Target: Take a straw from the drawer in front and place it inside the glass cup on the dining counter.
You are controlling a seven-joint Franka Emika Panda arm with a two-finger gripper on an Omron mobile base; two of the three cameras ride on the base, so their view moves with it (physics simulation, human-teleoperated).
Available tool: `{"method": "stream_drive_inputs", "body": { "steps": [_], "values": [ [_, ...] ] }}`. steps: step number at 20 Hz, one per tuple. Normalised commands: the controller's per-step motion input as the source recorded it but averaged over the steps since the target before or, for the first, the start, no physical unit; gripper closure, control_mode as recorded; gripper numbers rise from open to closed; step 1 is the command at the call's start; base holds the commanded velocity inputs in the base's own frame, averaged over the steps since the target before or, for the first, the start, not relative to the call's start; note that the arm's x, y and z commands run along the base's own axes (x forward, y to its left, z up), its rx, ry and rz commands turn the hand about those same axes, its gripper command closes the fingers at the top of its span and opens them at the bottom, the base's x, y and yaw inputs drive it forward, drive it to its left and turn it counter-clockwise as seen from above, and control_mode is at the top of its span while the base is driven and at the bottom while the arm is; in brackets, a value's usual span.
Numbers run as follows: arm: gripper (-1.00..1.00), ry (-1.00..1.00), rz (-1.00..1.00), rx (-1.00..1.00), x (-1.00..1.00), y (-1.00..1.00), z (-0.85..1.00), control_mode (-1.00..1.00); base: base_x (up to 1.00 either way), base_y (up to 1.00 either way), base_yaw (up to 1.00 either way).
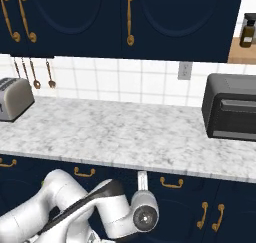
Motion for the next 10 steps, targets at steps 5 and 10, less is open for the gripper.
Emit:
{"method": "stream_drive_inputs", "body": {
  "steps": [5,10],
  "values": [
    [-1.00,0.12,0.00,0.02,0.34,-0.47,-0.25,-1.00,0.00,0.00,0.00],
    [-1.00,0.07,0.03,0.08,0.28,-0.60,-0.02,-1.00,0.00,0.00,0.00]
  ]
}}
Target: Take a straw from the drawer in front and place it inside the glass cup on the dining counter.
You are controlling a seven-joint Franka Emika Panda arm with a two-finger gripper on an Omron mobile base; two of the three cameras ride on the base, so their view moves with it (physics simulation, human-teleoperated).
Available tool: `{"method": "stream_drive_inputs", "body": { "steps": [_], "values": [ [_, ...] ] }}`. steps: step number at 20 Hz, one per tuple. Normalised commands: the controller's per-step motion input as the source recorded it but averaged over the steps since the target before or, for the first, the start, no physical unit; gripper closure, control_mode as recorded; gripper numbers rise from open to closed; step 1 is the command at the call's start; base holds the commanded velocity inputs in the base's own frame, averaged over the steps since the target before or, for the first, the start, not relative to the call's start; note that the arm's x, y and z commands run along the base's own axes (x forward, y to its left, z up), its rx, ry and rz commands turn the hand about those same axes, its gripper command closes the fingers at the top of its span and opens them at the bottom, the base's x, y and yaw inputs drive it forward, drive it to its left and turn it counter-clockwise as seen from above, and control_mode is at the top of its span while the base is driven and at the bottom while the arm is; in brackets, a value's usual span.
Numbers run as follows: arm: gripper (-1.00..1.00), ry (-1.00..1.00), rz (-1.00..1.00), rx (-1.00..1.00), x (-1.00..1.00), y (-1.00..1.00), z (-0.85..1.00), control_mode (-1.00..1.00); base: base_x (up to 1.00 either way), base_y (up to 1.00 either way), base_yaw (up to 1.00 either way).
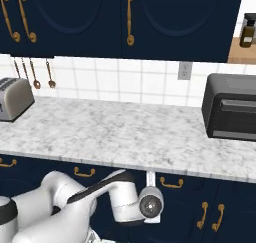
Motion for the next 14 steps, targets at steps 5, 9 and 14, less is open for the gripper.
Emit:
{"method": "stream_drive_inputs", "body": {
  "steps": [5,9,14],
  "values": [
    [-1.00,0.00,0.05,0.15,0.24,-0.71,-0.15,-1.00,0.00,0.00,0.00],
    [-1.00,-0.04,0.06,0.04,0.34,-0.12,-0.41,-1.00,0.00,0.00,0.00],
    [-1.00,-0.15,0.05,0.00,0.33,0.00,-0.53,-1.00,0.00,0.00,0.00]
  ]
}}
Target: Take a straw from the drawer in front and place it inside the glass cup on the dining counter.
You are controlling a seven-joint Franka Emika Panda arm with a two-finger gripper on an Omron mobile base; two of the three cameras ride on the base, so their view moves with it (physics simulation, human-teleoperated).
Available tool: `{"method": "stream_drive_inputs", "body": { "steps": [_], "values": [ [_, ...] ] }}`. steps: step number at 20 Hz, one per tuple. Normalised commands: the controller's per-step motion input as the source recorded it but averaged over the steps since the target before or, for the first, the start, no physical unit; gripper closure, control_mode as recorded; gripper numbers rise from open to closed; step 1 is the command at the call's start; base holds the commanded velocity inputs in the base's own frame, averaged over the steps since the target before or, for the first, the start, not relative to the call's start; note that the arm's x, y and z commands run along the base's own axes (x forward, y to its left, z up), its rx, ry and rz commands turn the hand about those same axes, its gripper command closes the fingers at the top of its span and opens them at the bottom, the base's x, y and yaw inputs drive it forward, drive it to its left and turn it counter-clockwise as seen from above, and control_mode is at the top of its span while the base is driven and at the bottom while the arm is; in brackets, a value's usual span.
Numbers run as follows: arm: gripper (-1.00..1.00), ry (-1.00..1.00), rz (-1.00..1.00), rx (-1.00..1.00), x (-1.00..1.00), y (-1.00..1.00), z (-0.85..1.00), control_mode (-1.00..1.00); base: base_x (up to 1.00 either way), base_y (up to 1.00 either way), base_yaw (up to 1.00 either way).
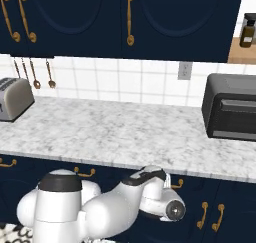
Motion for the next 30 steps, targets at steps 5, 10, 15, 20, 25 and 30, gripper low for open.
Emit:
{"method": "stream_drive_inputs", "body": {
  "steps": [5,10,15,20,25,30],
  "values": [
    [-1.00,-0.08,0.03,0.01,0.31,-0.07,-0.32,-1.00,0.00,0.00,0.00],
    [-1.00,0.00,0.05,0.00,0.37,-0.01,-0.25,-1.00,0.00,0.00,0.00],
    [-1.00,-0.03,0.05,0.02,0.31,-0.13,-0.22,-1.00,0.00,0.00,0.00],
    [-1.00,-0.08,0.02,0.05,0.31,-0.21,-0.27,-1.00,0.00,0.00,0.00],
    [-1.00,-0.08,0.01,0.05,0.35,-0.18,-0.28,-1.00,0.00,0.00,0.00],
    [-1.00,-0.04,0.00,0.03,0.41,-0.13,-0.35,-1.00,0.00,0.00,0.00]
  ]
}}
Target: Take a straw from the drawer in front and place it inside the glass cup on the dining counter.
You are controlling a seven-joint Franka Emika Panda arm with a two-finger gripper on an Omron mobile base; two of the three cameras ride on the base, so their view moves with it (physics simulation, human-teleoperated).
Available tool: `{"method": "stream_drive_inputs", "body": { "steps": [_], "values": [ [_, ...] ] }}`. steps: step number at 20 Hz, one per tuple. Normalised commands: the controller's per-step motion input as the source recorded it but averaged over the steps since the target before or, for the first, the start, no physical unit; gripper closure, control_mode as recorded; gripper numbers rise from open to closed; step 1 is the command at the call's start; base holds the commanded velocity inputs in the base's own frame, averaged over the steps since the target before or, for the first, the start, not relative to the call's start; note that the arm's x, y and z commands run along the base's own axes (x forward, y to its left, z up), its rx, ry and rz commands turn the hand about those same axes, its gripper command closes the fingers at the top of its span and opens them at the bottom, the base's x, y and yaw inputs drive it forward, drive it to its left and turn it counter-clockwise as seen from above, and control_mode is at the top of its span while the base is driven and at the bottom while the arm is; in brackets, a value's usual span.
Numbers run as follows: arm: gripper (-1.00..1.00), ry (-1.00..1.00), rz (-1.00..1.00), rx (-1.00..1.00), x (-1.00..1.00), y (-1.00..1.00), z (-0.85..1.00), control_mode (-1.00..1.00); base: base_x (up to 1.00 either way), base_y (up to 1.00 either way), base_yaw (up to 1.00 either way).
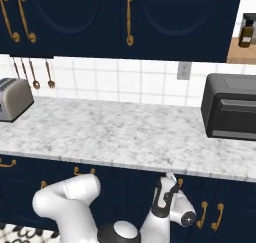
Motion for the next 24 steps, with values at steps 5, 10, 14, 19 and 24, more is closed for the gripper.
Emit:
{"method": "stream_drive_inputs", "body": {
  "steps": [5,10,14,19,24],
  "values": [
    [-1.00,-0.01,0.00,0.00,0.20,-0.02,-0.53,-1.00,0.00,0.00,0.00],
    [-1.00,0.00,0.00,0.06,0.06,-0.03,-0.69,-1.00,0.00,0.00,0.00],
    [-1.00,0.00,0.00,0.08,0.16,-0.05,-0.68,-1.00,0.00,0.00,0.00],
    [-1.00,0.00,0.00,0.07,0.36,-0.08,-0.51,-1.00,0.00,0.00,0.00],
    [-1.00,0.00,0.00,0.02,0.56,0.00,-0.48,-1.00,0.00,0.00,0.00]
  ]
}}
